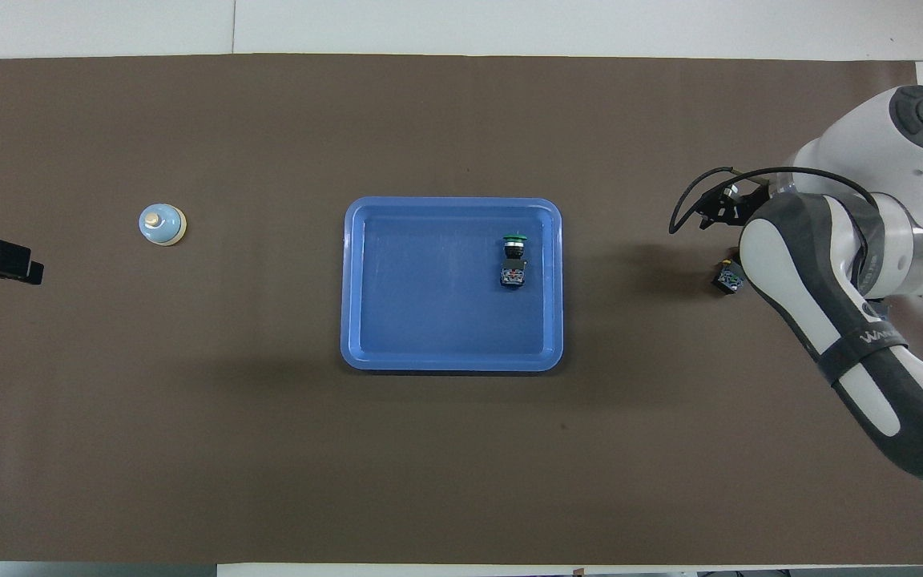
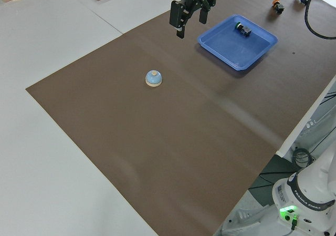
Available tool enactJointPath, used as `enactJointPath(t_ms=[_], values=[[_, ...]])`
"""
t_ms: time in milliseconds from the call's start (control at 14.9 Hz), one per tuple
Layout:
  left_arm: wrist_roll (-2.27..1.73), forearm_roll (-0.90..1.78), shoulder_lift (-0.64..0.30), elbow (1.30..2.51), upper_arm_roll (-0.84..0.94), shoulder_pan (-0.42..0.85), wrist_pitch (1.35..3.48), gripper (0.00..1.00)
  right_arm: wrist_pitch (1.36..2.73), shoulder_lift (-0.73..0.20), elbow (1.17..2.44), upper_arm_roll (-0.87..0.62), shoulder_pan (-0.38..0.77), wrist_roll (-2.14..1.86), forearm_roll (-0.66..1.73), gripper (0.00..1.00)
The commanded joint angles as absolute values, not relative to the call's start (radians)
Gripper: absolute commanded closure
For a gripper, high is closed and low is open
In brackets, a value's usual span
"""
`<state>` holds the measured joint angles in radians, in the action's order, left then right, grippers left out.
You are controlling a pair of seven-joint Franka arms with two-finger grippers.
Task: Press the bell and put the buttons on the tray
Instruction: 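Move the right gripper back and grasp the yellow-topped button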
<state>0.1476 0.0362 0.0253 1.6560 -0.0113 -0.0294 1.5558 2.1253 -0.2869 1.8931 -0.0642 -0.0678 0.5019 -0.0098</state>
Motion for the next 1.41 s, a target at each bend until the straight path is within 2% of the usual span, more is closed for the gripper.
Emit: enactJointPath(t_ms=[0,402,603,670,737,871,938,1004,1339], values=[[0.163,0.046,0.035,1.655,-0.017,-0.028,1.548,0.00,2.226,-0.219,2.029,-0.077,-0.089,0.494,-0.012,0.00],[0.163,0.046,0.035,1.655,-0.017,-0.028,1.548,0.00,2.466,-0.189,2.203,-0.077,-0.118,0.466,-0.012,0.00],[0.163,0.046,0.035,1.655,-0.017,-0.028,1.548,0.00,2.485,-0.192,2.221,-0.077,-0.137,0.466,-0.012,0.01],[0.163,0.046,0.035,1.655,-0.017,-0.028,1.548,0.00,2.487,-0.193,2.221,-0.078,-0.137,0.466,-0.012,0.09],[0.163,0.046,0.035,1.655,-0.017,-0.028,1.548,0.00,2.487,-0.196,2.221,-0.078,-0.137,0.468,-0.012,0.22],[0.163,0.046,0.035,1.655,-0.017,-0.028,1.548,0.00,2.517,-0.201,2.230,-0.078,-0.137,0.468,-0.011,0.67],[0.163,0.046,0.035,1.655,-0.017,-0.028,1.548,0.00,2.520,-0.201,2.235,-0.080,-0.135,0.468,-0.009,0.96],[0.163,0.046,0.035,1.655,-0.017,-0.028,1.548,0.00,2.522,-0.199,2.235,-0.080,-0.129,0.471,-0.009,1.00],[0.163,0.046,0.035,1.655,-0.017,-0.028,1.548,0.00,2.488,-0.202,2.189,-0.086,-0.114,0.418,-0.009,1.00]])
